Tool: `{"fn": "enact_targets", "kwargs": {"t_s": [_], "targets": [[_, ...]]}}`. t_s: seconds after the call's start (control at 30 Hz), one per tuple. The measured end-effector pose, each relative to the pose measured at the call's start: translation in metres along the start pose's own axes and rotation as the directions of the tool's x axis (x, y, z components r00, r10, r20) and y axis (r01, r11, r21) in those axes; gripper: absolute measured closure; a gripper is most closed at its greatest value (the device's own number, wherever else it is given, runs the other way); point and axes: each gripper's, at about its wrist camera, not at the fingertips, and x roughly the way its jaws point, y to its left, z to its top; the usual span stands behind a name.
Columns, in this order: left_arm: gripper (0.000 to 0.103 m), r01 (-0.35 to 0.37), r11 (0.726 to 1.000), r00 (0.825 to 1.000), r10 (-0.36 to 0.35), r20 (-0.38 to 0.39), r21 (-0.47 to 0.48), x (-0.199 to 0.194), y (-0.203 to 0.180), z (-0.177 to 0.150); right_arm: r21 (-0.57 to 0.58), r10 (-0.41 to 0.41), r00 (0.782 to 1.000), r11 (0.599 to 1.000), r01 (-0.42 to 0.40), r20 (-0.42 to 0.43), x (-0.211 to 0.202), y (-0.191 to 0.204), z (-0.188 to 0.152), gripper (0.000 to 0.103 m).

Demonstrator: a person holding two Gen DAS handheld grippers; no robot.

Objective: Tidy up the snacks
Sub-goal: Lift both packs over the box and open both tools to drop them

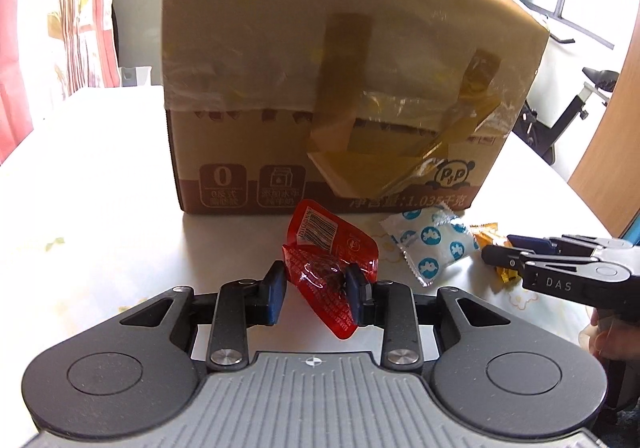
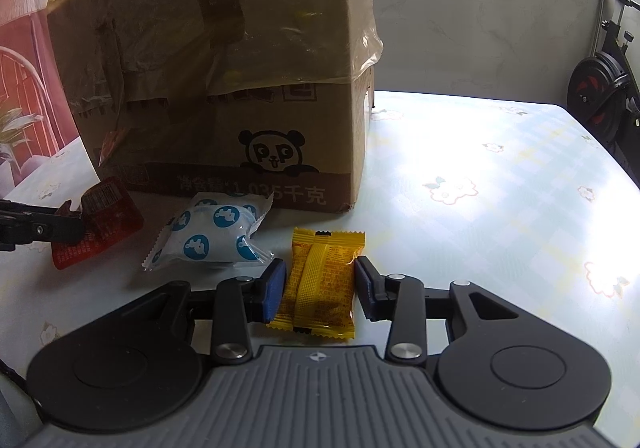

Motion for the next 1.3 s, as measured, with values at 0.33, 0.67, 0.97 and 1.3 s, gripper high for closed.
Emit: {"fn": "enact_targets", "kwargs": {"t_s": [0.33, 0.67, 0.97, 1.3], "targets": [[0.069, -0.007, 1.000, 0.992, 0.010, 0.128, -0.020, -0.053, 0.011, 0.008, 0.052, -0.013, 0.991, 0.999, 0.006, 0.134, -0.044, -0.004, 0.011, 0.064], [0.069, -0.006, 0.998, 0.926, -0.016, 0.378, 0.057, -0.117, -0.001, 0.070, -0.003, 0.038, 0.921, 0.999, -0.040, 0.389, -0.107, 0.011, 0.076, 0.064], [0.069, -0.023, 0.992, 0.904, -0.033, 0.426, 0.124, -0.090, -0.025, 0.158, -0.118, 0.084, 0.897, 0.992, -0.036, 0.435, -0.077, 0.032, 0.158, 0.064], [0.067, -0.097, 0.981, 0.956, 0.045, 0.289, 0.168, -0.014, -0.044, 0.197, -0.126, 0.024, 0.960, 0.992, 0.011, 0.278, -0.022, 0.038, 0.208, 0.064]]}}
